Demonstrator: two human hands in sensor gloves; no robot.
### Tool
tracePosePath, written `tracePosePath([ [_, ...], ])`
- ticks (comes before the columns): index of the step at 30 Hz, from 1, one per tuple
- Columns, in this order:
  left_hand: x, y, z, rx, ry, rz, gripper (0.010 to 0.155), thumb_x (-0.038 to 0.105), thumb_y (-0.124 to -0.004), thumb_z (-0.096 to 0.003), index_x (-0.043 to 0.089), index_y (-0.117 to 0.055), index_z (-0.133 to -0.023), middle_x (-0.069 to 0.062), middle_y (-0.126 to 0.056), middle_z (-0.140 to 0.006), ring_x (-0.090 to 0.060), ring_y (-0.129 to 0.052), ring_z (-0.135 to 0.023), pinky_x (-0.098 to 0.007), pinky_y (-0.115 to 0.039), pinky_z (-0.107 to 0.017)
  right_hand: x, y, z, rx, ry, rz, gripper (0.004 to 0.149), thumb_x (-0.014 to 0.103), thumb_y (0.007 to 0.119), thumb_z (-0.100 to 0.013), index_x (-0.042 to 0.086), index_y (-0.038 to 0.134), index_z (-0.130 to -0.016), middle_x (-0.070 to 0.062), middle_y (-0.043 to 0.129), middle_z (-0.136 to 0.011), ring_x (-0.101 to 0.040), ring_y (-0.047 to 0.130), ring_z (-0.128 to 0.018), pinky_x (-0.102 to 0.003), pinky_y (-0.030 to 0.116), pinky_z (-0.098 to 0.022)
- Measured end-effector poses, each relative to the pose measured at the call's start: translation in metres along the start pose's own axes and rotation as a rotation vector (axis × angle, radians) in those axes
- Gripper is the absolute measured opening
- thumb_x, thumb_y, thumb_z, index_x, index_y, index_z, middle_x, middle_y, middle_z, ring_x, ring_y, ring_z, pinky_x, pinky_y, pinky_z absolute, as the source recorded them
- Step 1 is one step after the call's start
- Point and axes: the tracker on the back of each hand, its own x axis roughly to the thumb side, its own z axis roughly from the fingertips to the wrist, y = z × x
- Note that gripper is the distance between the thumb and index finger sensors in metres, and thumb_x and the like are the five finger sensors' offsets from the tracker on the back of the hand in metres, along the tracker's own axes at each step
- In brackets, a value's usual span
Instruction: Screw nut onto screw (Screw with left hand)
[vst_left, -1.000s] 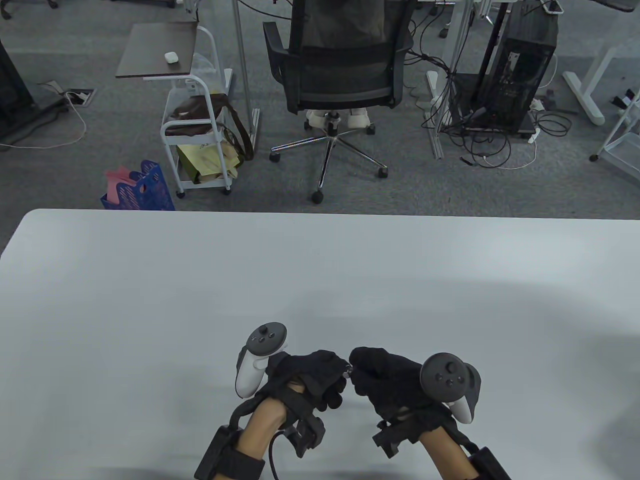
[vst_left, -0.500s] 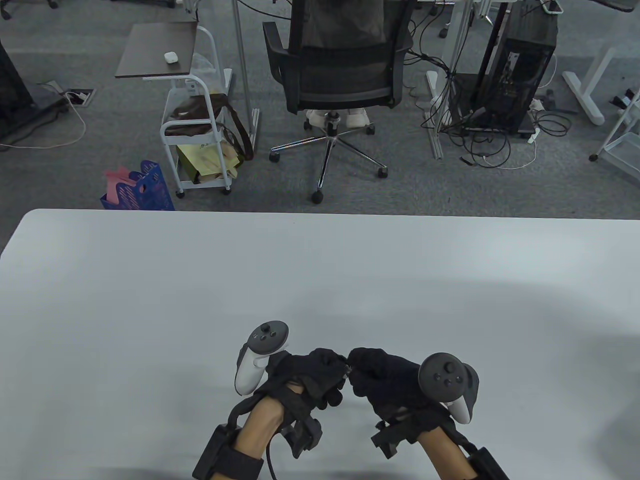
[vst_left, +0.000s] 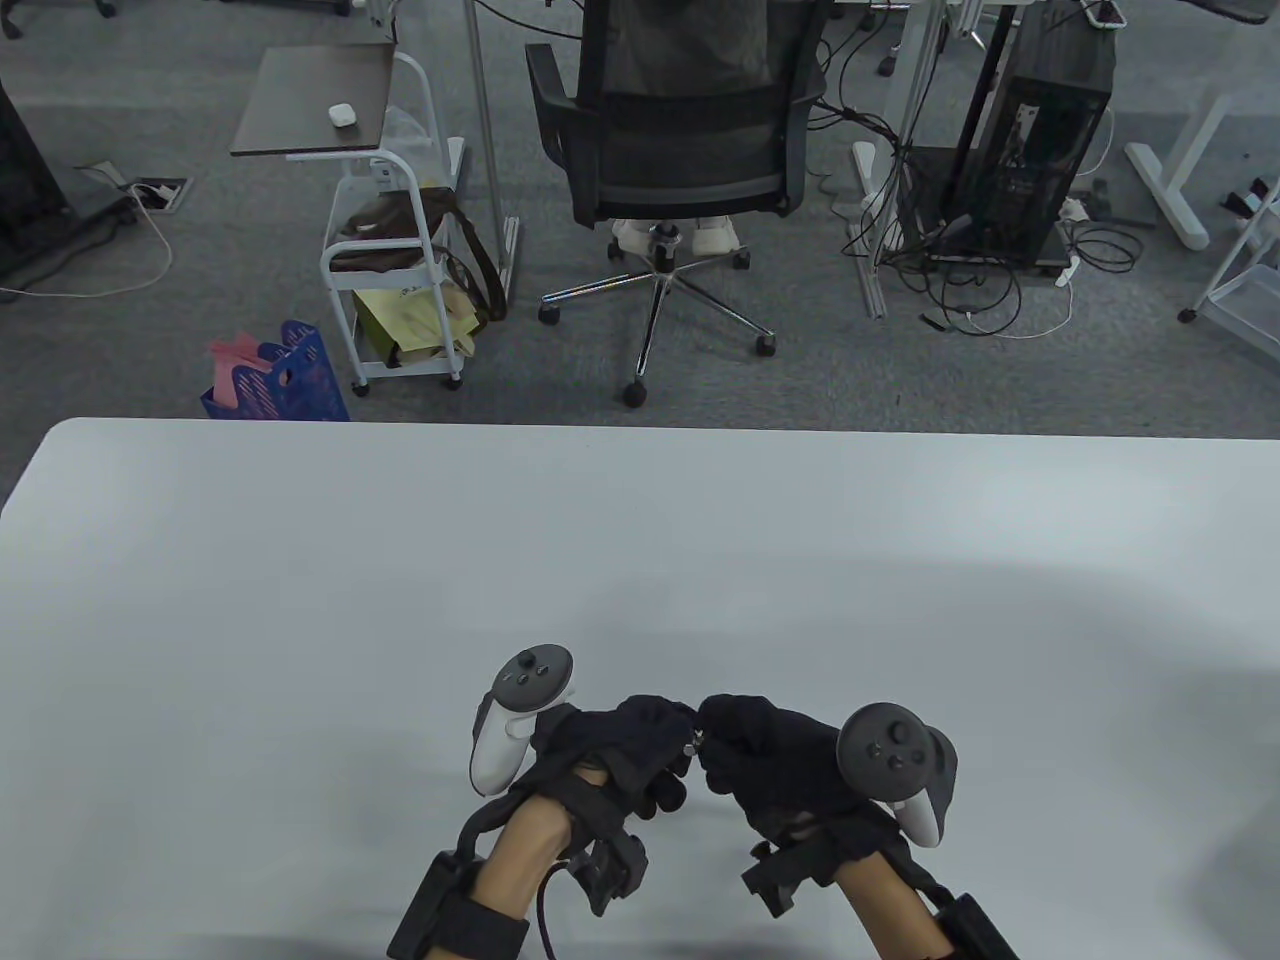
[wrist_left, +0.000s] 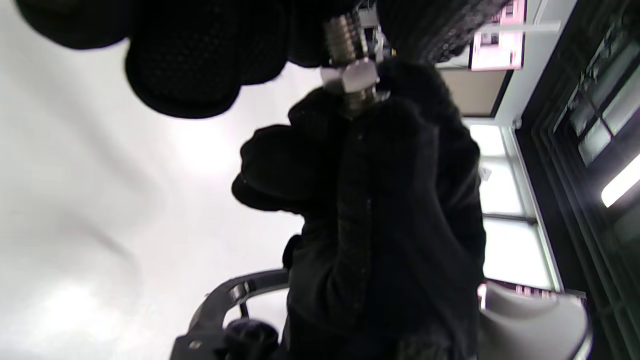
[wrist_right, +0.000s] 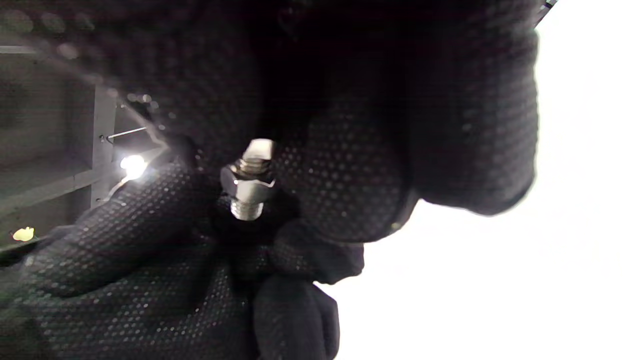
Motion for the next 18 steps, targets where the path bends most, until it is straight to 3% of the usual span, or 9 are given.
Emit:
tracePosePath([
  [5,0.0030,-0.0010,-0.0002,0.009,0.000,-0.064,0.054,0.038,-0.072,-0.0454,0.001,-0.079,-0.084,-0.028,-0.086,-0.073,-0.046,-0.093,-0.046,-0.058,-0.074,-0.036,-0.0001,0.0005,0.0002,-0.002,0.006,-0.004,0.045,0.032,0.096,-0.033,0.018,0.087,-0.075,-0.007,0.102,-0.064,-0.023,0.115,-0.035,-0.038,0.102,-0.026],
  [9,0.0035,-0.0011,-0.0004,-0.055,0.000,-0.061,0.054,0.035,-0.072,-0.0461,0.003,-0.068,-0.090,-0.026,-0.078,-0.080,-0.043,-0.090,-0.053,-0.056,-0.072,-0.040,0.0015,0.0017,0.0005,0.004,-0.002,0.012,0.045,0.032,0.096,-0.033,0.018,0.087,-0.075,-0.007,0.103,-0.064,-0.023,0.115,-0.035,-0.038,0.102,-0.026],
  [12,0.0015,0.0000,0.0004,-0.014,-0.012,-0.017,0.064,0.043,-0.070,-0.0459,0.003,-0.064,-0.096,-0.028,-0.077,-0.082,-0.044,-0.089,-0.054,-0.056,-0.072,-0.041,0.0016,0.0010,0.0005,-0.001,-0.006,0.016,0.046,0.032,0.096,-0.033,0.017,0.086,-0.075,-0.007,0.102,-0.064,-0.023,0.115,-0.036,-0.038,0.102,-0.027],
  [15,0.0023,-0.0011,-0.0007,-0.004,-0.003,-0.066,0.058,0.040,-0.072,-0.0457,0.001,-0.076,-0.089,-0.029,-0.083,-0.076,-0.047,-0.092,-0.049,-0.058,-0.073,-0.038,0.0009,0.0007,0.0002,-0.003,-0.003,0.012,0.046,0.032,0.096,-0.033,0.017,0.086,-0.075,-0.007,0.102,-0.064,-0.023,0.115,-0.036,-0.038,0.102,-0.027],
  [18,0.0049,-0.0028,-0.0005,-0.006,-0.007,-0.076,0.055,0.037,-0.072,-0.0453,0.001,-0.076,-0.087,-0.028,-0.084,-0.075,-0.045,-0.092,-0.048,-0.057,-0.073,-0.037,0.0011,0.0007,0.0002,0.000,-0.005,0.010,0.045,0.032,0.096,-0.033,0.018,0.086,-0.075,-0.007,0.102,-0.065,-0.023,0.115,-0.036,-0.038,0.102,-0.027],
])
